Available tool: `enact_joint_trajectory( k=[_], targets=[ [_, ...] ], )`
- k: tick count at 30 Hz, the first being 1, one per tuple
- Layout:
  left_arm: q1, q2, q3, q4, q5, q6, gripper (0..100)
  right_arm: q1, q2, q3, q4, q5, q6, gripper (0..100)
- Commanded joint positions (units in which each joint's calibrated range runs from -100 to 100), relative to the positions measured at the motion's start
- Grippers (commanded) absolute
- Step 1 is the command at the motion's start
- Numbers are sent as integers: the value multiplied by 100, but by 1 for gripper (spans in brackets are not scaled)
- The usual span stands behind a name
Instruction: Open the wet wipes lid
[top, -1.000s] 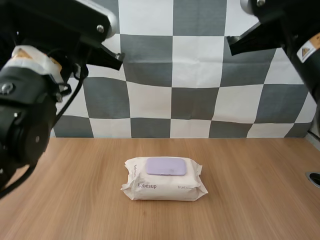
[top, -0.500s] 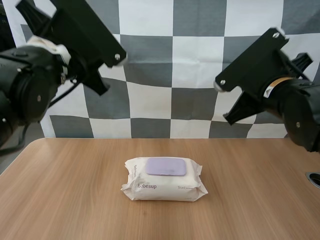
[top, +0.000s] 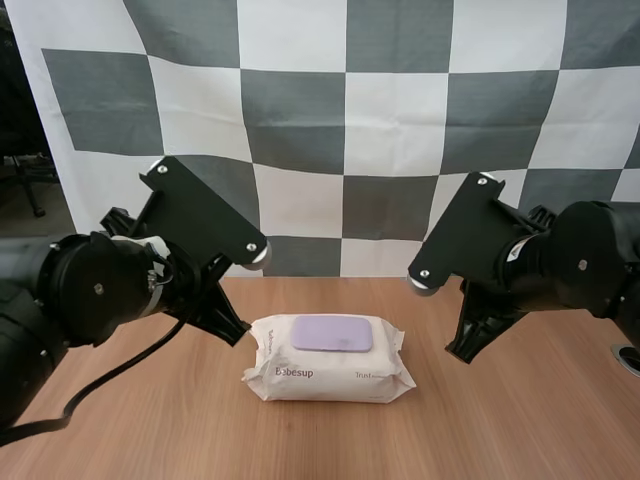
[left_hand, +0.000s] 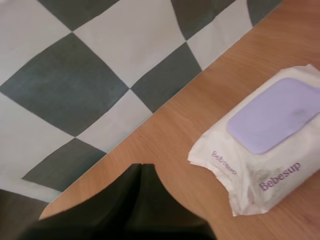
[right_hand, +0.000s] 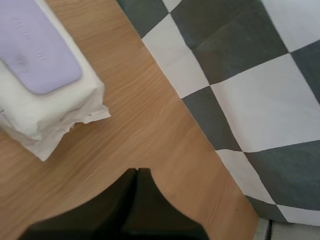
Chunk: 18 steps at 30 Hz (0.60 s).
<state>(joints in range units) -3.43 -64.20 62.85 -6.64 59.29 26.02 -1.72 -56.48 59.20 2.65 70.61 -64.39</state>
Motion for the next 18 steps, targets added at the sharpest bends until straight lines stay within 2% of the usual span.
enact_joint_trajectory(
  k=[1, 6, 10, 18],
  targets=[
    [5, 67, 4, -720, -32, 259, 0, 0, -3, 2, 191, 18, -196, 0],
    [5, 377, 4, -1913, 145, 1095, 0, 0, -3, 2, 463, 18, -336, 0],
    [5, 785, 4, -2745, 960, 1887, 0, 0, -3, 2, 554, 18, -360, 0],
    [5, 1705, 4, -2917, 1460, 2373, 0, 0, -3, 2, 544, 18, -379, 0]
  ],
)
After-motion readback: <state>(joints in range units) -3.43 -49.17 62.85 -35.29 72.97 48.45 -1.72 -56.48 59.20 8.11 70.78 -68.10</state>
